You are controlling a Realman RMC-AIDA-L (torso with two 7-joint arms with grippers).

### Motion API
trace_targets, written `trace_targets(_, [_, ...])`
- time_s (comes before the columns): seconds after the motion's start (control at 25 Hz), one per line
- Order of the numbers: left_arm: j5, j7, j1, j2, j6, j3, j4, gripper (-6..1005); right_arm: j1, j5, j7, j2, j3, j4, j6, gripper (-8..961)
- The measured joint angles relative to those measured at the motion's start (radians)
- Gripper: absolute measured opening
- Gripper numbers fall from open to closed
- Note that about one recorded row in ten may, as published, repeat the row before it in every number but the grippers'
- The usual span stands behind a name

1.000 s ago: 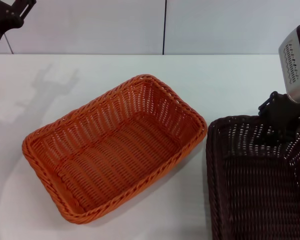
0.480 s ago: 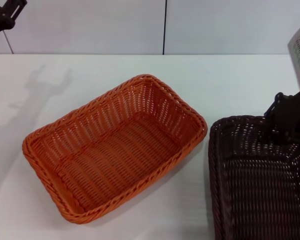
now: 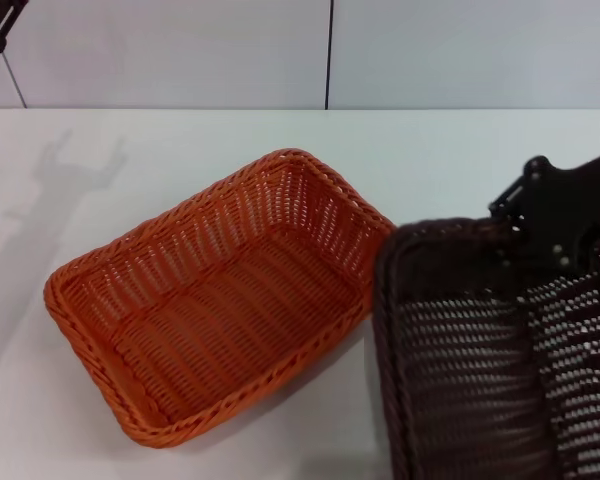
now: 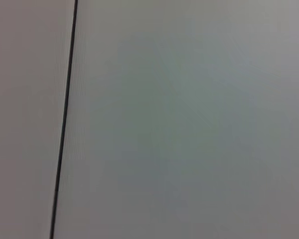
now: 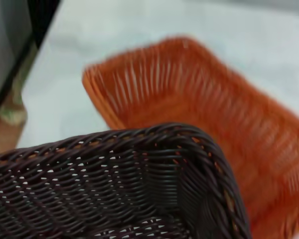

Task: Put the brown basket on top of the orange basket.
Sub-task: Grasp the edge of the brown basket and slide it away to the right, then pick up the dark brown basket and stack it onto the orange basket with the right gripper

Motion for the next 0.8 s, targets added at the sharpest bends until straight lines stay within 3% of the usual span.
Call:
trace_targets(0.32, [0.000, 0.000, -0.004, 0.005, -0.024, -0.007, 0.019, 815, 0.023, 0.156, 0.001, -0.012, 0.006, 0.017, 0.000, 151])
trace_targets(0.56, [0.001, 0.000, -0.007, 0.007, -0.047, -0.022, 0.020, 814, 0.042, 0.203, -0.002, -0.003, 0.013, 0.053, -0.003, 150])
trace_targets(0.8, [0.002, 0.016, -0.019, 0.007, -0.049, -0.030, 0.020, 814, 0.032, 0.251, 0.004, -0.008, 0.077, 0.101, -0.132, 150])
